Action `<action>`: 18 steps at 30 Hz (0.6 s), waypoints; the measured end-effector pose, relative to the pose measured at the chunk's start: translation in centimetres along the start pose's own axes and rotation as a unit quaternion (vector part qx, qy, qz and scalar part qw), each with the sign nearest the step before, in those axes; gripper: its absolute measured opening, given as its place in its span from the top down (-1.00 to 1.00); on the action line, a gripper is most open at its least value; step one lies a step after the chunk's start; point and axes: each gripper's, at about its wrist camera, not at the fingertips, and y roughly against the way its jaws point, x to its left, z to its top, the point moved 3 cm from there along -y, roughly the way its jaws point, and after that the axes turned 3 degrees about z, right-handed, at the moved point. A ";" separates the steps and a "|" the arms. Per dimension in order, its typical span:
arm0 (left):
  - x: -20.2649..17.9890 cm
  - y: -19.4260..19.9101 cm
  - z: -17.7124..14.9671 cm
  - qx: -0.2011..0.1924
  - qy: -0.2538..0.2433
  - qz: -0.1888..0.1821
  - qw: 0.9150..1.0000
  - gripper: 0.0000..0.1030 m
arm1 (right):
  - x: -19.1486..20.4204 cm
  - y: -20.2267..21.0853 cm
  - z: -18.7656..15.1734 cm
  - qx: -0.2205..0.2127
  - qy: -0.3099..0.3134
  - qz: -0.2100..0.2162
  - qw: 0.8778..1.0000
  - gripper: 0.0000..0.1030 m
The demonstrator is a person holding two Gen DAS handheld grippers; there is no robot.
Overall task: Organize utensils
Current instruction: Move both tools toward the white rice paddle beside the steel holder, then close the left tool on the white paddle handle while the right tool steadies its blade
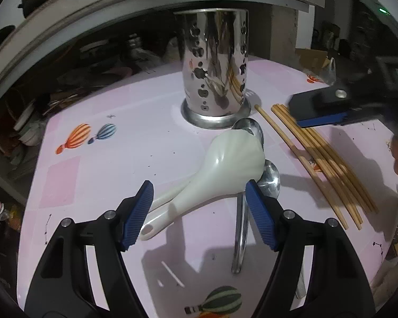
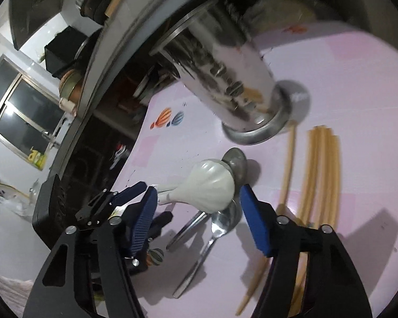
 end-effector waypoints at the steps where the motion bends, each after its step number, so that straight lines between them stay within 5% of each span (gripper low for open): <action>1: 0.1 -0.3 0.1 0.002 0.001 0.000 1.000 -0.32 | -0.1 -0.6 0.4 0.009 -0.002 0.003 1.000 -0.10; 6: 0.7 -1.5 -0.1 0.015 0.019 -0.018 1.000 -0.32 | -1.2 -3.2 1.7 0.043 -0.011 -0.011 0.999 0.06; 18: 1.9 -2.8 -1.2 0.041 0.058 -0.037 0.997 -0.32 | -2.1 -6.5 2.4 0.088 -0.018 -0.036 0.995 0.07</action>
